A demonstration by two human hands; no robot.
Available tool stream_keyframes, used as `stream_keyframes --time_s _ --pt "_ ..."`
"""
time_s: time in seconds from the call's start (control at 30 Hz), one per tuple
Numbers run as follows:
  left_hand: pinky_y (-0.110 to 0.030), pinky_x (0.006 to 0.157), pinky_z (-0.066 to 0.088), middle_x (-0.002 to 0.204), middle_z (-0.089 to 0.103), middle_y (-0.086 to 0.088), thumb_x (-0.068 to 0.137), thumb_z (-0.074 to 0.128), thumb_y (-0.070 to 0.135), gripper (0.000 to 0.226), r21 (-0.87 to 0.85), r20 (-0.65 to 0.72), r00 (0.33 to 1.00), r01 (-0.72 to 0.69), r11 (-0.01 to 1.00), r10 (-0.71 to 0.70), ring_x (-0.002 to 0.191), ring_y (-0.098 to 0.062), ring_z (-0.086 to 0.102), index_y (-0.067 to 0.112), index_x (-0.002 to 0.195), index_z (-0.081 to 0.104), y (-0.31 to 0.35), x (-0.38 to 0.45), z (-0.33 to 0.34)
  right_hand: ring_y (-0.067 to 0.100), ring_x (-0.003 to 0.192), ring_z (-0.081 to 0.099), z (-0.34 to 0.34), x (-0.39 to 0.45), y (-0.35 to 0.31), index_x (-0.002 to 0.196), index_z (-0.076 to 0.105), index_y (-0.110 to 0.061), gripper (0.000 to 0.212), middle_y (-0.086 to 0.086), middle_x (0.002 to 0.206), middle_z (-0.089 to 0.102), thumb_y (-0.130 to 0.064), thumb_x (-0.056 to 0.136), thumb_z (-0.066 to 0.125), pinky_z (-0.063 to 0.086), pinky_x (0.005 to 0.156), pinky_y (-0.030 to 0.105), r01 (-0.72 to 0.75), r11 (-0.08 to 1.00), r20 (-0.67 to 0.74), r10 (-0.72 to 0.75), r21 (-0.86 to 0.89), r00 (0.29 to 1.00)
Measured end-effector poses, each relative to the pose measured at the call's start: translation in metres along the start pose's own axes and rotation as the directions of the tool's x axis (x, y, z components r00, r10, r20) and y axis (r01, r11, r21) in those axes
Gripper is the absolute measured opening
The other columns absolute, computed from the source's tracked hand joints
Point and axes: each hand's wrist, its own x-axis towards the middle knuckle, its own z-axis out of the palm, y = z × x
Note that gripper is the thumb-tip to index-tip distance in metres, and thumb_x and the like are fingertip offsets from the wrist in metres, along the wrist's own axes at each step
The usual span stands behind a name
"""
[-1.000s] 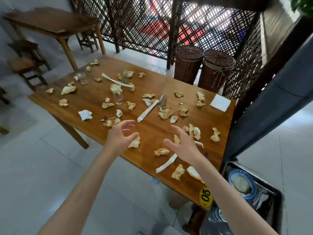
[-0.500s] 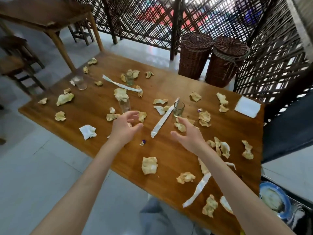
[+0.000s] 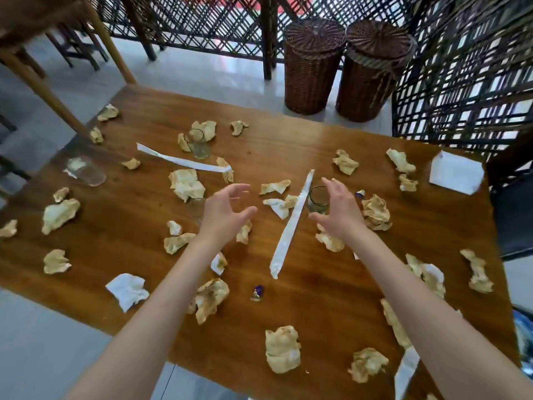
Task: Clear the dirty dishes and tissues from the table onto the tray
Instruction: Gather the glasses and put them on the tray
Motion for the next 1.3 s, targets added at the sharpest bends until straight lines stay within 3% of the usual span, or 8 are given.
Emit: stream_keyframes --time_s 0.2,0.47,0.63,0.77,0.87,1.0,1.13,1.3 --pt "-0.016 0.077 0.043 0.106 0.058 0.017 0.078 0.076 0.028 0.043 0.000 0.065 0.997 -0.030 1.000 0.030 0.100 -0.002 0.055 0.028 0.118 0.061 -0.026 0.020 -0.008 0.025 0.133 0.036 0.016 0.029 0.000 0.145 0.027 -0.019 0.088 0.007 0.147 0.036 -0.025 0.074 0.078 0.037 0.103 0.038 -0.136 0.989 -0.004 0.136 0.062 0.991" --pt "-0.019 0.081 0.046 0.105 0.059 0.018 0.077 0.076 0.029 0.044 -0.021 0.096 0.995 -0.038 0.999 0.040 0.099 -0.002 0.056 0.027 0.119 0.061 -0.051 0.044 -0.031 0.028 0.118 0.050 0.029 0.031 -0.011 0.133 0.045 -0.010 0.068 0.012 0.130 0.052 -0.018 0.074 0.078 0.044 0.092 0.035 -0.223 0.975 -0.134 0.224 0.017 0.965" --pt "-0.006 0.076 0.037 0.106 0.058 0.018 0.074 0.079 0.030 0.046 0.029 0.056 0.998 -0.037 0.999 0.035 0.099 0.002 0.052 0.027 0.117 0.062 -0.082 0.043 -0.049 0.026 0.111 0.053 0.032 0.015 -0.040 0.126 0.051 -0.010 0.063 0.010 0.122 0.056 -0.024 0.072 0.079 0.045 0.086 0.033 -0.216 0.976 -0.180 0.219 0.032 0.959" --pt "-0.031 0.096 0.046 0.124 0.056 0.005 0.069 0.082 0.029 0.060 0.103 0.117 0.993 -0.002 0.995 -0.010 0.115 -0.013 0.050 0.022 0.123 0.057 -0.111 0.039 -0.056 0.023 0.110 0.054 0.036 -0.011 -0.074 0.126 0.052 -0.011 0.061 0.008 0.121 0.057 -0.022 0.072 0.078 0.044 0.088 0.030 -0.181 0.980 -0.175 0.193 0.086 0.965" --pt "-0.038 0.102 0.043 0.131 0.052 0.000 0.064 0.085 0.035 0.075 0.159 0.201 0.979 0.006 0.987 -0.038 0.122 -0.019 0.046 0.019 0.129 0.052 -0.123 0.044 -0.057 0.022 0.112 0.053 0.040 -0.027 -0.095 0.128 0.051 -0.010 0.062 0.007 0.122 0.057 -0.024 0.073 0.077 0.043 0.088 0.028 -0.190 0.976 -0.182 0.208 0.108 0.961" --pt "-0.034 0.097 0.046 0.127 0.057 -0.001 0.061 0.087 0.036 0.079 0.168 0.257 0.965 0.015 0.986 -0.058 0.118 -0.019 0.050 0.019 0.130 0.051 -0.129 0.050 -0.053 0.020 0.108 0.055 0.045 -0.043 -0.115 0.126 0.053 -0.012 0.061 0.006 0.118 0.059 -0.024 0.071 0.078 0.042 0.084 0.024 -0.218 0.967 -0.223 0.243 0.131 0.944" --pt "-0.026 0.085 0.047 0.116 0.062 0.001 0.060 0.088 0.033 0.071 0.138 0.262 0.965 -0.013 0.990 -0.024 0.107 -0.016 0.056 0.020 0.122 0.056 -0.131 0.052 -0.054 0.018 0.106 0.055 0.043 -0.058 -0.125 0.126 0.053 -0.014 0.061 0.004 0.118 0.059 -0.024 0.071 0.079 0.050 0.090 0.032 -0.257 0.952 -0.252 0.293 0.168 0.922" --pt "-0.027 0.085 0.050 0.113 0.065 -0.001 0.060 0.088 0.031 0.071 0.149 0.248 0.969 -0.034 0.988 -0.004 0.103 -0.016 0.059 0.017 0.122 0.057 -0.128 0.050 -0.058 0.016 0.108 0.053 0.033 -0.078 -0.131 0.127 0.053 -0.014 0.062 0.003 0.120 0.058 -0.023 0.072 0.079 0.043 0.086 0.023 -0.305 0.932 -0.292 0.352 0.195 0.889"
